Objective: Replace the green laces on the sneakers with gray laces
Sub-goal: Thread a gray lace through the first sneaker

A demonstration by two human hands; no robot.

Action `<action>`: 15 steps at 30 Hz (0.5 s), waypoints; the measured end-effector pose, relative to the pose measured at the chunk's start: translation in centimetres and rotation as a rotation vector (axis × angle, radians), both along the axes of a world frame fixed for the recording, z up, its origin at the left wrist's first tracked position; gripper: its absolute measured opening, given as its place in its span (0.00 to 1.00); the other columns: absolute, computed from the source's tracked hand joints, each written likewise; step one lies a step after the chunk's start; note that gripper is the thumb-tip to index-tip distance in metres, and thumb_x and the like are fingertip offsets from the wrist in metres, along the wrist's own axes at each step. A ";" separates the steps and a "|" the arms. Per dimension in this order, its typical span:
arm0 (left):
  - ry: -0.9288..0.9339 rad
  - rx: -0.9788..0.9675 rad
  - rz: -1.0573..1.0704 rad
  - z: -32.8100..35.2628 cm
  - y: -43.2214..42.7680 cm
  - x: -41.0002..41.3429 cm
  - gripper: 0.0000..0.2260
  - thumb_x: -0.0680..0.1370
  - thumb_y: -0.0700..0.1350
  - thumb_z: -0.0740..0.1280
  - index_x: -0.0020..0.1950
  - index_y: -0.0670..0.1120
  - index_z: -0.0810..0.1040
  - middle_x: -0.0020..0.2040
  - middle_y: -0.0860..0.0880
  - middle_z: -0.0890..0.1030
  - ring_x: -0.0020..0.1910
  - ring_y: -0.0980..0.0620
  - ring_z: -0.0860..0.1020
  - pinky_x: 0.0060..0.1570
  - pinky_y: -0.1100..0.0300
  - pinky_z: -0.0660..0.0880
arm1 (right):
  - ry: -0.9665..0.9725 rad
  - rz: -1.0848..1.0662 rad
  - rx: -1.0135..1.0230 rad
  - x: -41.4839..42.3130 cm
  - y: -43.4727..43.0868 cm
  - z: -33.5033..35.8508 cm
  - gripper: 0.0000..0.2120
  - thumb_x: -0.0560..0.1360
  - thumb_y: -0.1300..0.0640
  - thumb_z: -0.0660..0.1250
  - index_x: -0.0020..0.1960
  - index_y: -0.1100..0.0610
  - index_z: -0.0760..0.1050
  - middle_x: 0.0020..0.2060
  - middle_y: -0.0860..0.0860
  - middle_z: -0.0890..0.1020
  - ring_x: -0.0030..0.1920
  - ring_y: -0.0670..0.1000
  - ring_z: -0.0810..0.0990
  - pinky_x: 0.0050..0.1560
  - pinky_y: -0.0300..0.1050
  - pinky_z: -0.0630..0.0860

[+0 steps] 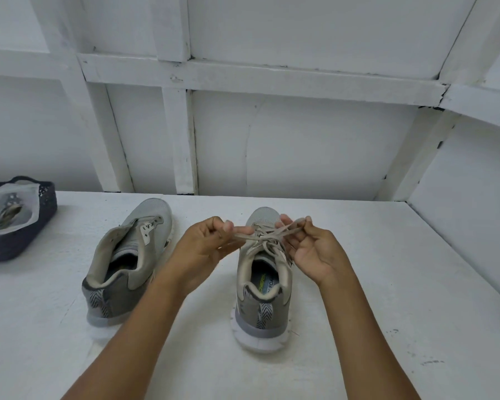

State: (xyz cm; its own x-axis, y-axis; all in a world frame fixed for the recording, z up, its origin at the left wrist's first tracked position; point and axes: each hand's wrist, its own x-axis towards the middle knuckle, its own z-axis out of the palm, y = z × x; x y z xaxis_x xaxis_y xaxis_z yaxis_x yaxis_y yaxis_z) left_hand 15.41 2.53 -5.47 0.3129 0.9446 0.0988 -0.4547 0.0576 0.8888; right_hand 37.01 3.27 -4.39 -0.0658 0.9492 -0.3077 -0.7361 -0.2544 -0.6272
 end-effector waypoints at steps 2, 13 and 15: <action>-0.164 -0.107 0.040 -0.3 -0.2 1.0 0.13 0.73 0.50 0.70 0.41 0.40 0.78 0.45 0.38 0.85 0.50 0.42 0.85 0.52 0.51 0.81 | 0.124 -0.039 -0.017 -0.4 -0.2 0.2 0.16 0.84 0.62 0.55 0.38 0.58 0.71 0.32 0.55 0.84 0.35 0.54 0.86 0.38 0.53 0.83; -0.262 -0.331 0.332 0.0 0.0 3.3 0.12 0.82 0.42 0.63 0.39 0.44 0.68 0.25 0.49 0.69 0.24 0.53 0.73 0.33 0.54 0.81 | 0.056 -0.235 -0.175 -0.1 1.0 -1.0 0.17 0.76 0.74 0.44 0.42 0.59 0.66 0.18 0.50 0.64 0.17 0.47 0.60 0.24 0.36 0.70; -0.244 -0.325 0.341 -0.1 -0.2 3.3 0.12 0.82 0.42 0.63 0.39 0.44 0.67 0.25 0.49 0.68 0.24 0.53 0.73 0.33 0.54 0.81 | 0.049 -0.228 -0.158 -0.4 1.1 -1.1 0.16 0.79 0.73 0.46 0.43 0.59 0.67 0.19 0.49 0.64 0.18 0.46 0.59 0.22 0.35 0.66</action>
